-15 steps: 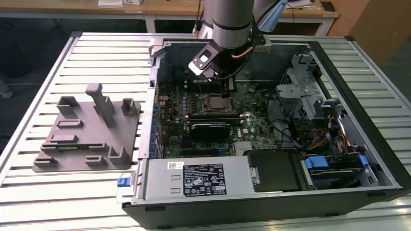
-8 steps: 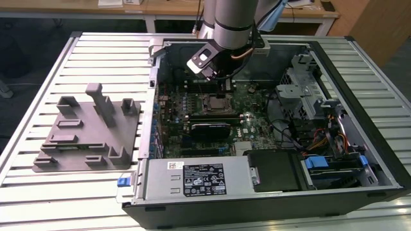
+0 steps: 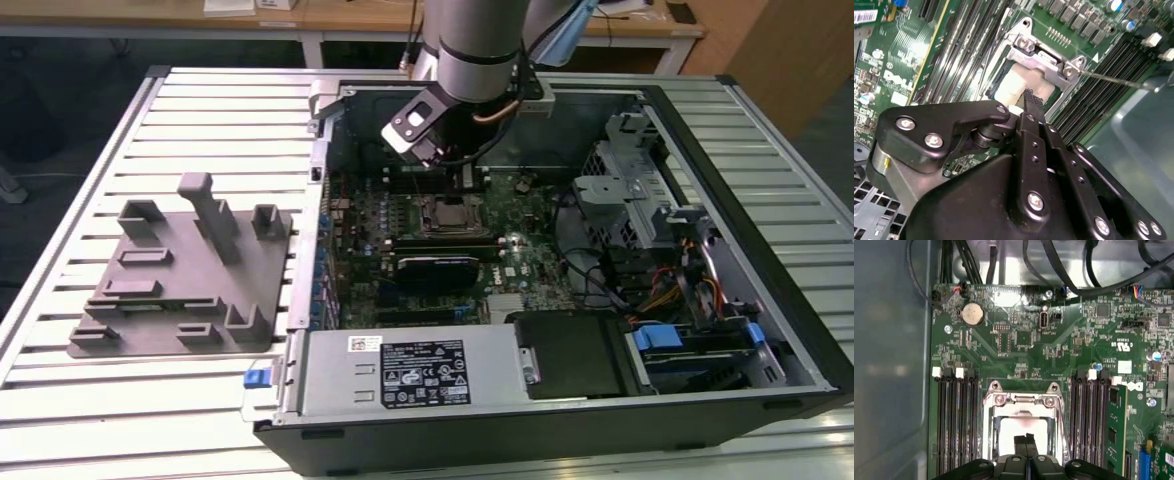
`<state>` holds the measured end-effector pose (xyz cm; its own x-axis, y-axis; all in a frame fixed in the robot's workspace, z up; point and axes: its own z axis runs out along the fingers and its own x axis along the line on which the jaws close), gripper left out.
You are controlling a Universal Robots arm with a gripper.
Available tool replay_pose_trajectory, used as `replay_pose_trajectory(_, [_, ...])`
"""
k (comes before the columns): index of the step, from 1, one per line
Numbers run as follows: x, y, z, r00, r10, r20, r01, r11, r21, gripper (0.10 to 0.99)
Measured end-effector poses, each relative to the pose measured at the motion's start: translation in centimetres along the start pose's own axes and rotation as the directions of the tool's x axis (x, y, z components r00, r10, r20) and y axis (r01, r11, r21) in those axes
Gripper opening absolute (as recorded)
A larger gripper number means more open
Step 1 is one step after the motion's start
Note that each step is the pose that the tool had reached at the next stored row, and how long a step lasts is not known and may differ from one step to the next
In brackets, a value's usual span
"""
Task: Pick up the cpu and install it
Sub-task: 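Close the cpu cover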
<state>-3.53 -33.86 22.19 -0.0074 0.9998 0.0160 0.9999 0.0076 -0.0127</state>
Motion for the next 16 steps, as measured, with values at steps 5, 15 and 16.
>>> replay_pose_trajectory(5, [0.01,-0.78,0.02,1.0000,0.000,0.0000,0.000,1.0000,0.000,0.106])
replay_pose_trajectory(15, [0.00,-0.83,0.01,0.9994,-0.033,0.0006,0.033,0.9994,0.001,0.106])
replay_pose_trajectory(16, [0.01,-0.83,0.02,0.9990,-0.045,0.0006,0.045,0.9990,0.001,0.106])
